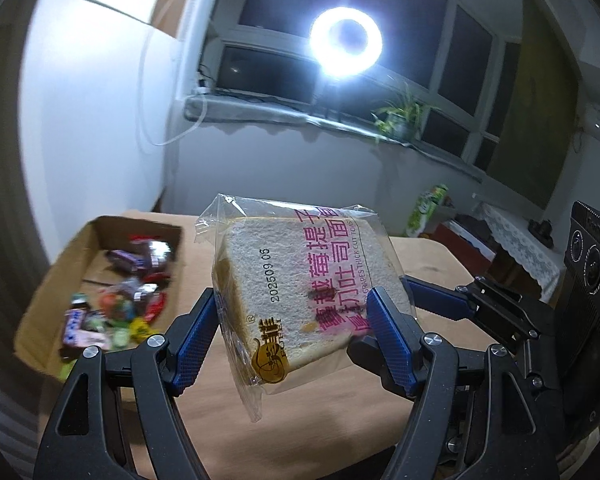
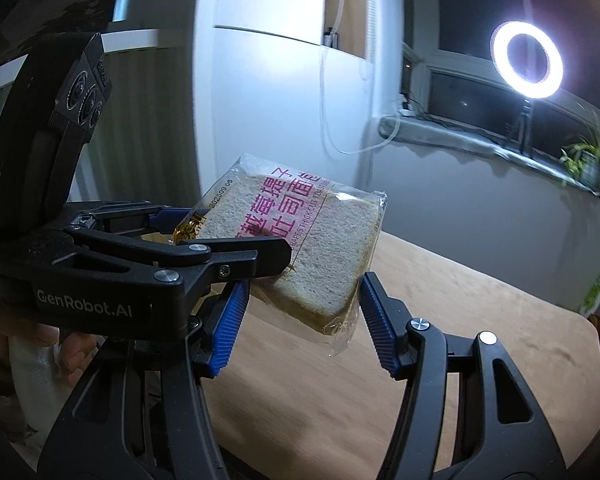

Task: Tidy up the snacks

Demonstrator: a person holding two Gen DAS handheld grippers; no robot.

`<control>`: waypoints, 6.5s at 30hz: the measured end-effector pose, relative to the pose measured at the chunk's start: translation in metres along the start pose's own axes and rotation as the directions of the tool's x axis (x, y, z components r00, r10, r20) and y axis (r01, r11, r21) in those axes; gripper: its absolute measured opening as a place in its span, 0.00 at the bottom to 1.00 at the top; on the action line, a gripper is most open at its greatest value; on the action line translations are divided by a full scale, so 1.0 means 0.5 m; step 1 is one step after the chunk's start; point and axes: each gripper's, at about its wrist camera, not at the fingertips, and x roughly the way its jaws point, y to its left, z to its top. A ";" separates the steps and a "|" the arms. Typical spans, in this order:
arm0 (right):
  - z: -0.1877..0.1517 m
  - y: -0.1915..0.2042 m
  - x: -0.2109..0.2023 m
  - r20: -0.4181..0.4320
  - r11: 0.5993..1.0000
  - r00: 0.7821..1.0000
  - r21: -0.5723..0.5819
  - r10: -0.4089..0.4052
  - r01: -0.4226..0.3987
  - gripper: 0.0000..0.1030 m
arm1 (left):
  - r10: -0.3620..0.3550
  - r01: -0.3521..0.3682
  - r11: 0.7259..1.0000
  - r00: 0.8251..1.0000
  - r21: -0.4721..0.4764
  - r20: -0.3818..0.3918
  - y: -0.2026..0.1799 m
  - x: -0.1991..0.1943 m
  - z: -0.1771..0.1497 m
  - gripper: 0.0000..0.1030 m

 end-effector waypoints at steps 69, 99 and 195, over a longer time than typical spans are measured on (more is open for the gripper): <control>0.035 0.130 0.254 -0.096 0.996 0.991 0.000 0.094 -0.094 0.96 | 0.445 -0.439 0.892 0.895 -0.106 0.042 0.237 -0.072 -0.014 0.82; -0.069 -0.139 -0.045 -0.060 0.931 0.952 0.199 -0.300 0.306 1.00 | 0.284 -0.290 0.951 0.956 0.107 0.070 -0.070 -0.009 -0.041 1.00; -0.129 -0.239 -0.108 -0.099 0.895 0.942 0.296 -0.319 0.334 1.00 | 0.300 -0.291 0.952 0.949 0.100 -0.098 -0.178 0.072 -0.101 1.00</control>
